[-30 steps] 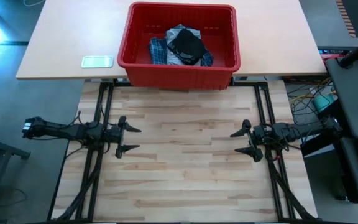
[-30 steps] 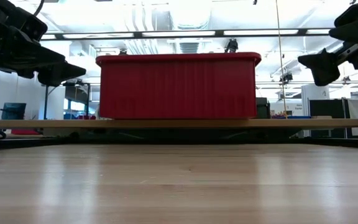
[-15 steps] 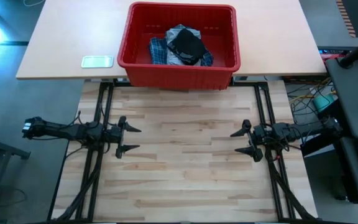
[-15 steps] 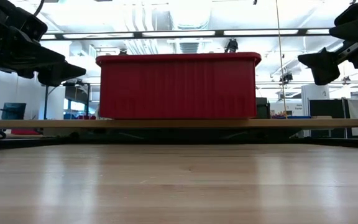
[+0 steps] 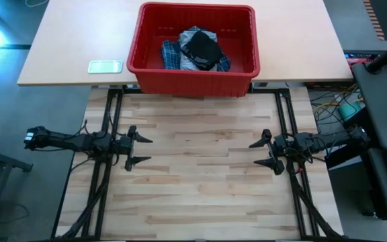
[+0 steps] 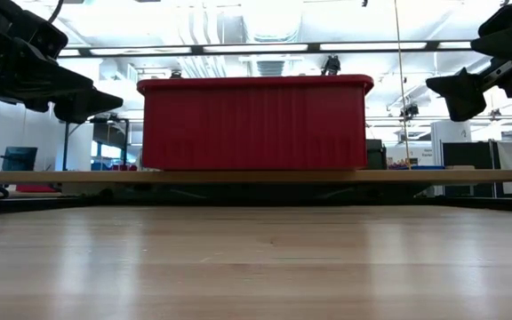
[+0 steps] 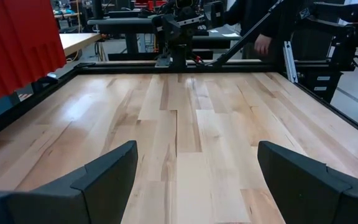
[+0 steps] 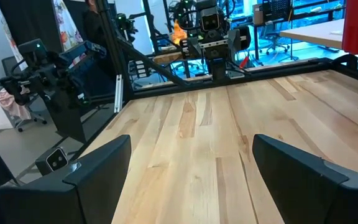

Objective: Fold Laundry from Bin
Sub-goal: Return to Home Position

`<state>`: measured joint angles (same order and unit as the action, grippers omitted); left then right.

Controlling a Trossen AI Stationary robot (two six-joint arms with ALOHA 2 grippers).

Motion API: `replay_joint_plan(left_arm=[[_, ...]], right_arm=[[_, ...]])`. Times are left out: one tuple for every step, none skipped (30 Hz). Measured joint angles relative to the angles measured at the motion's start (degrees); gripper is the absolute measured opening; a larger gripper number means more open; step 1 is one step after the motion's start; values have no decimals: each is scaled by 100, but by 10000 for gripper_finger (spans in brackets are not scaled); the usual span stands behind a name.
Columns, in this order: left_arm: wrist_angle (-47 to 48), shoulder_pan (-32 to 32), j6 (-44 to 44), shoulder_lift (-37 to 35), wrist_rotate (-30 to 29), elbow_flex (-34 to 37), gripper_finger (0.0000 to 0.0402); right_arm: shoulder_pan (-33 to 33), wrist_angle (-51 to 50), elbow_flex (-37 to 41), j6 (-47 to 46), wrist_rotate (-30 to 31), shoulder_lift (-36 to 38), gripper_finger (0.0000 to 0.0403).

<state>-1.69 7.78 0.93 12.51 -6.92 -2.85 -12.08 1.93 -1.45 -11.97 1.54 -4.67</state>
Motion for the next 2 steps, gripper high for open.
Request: replay_joint_plan(left_arm=[[0,0,0,0,0,0,315],[0,-1,0,0,0,0,315]], right_arm=[[0,0,0,0,2,0,331],[-2,0,0,0,2,0,331]])
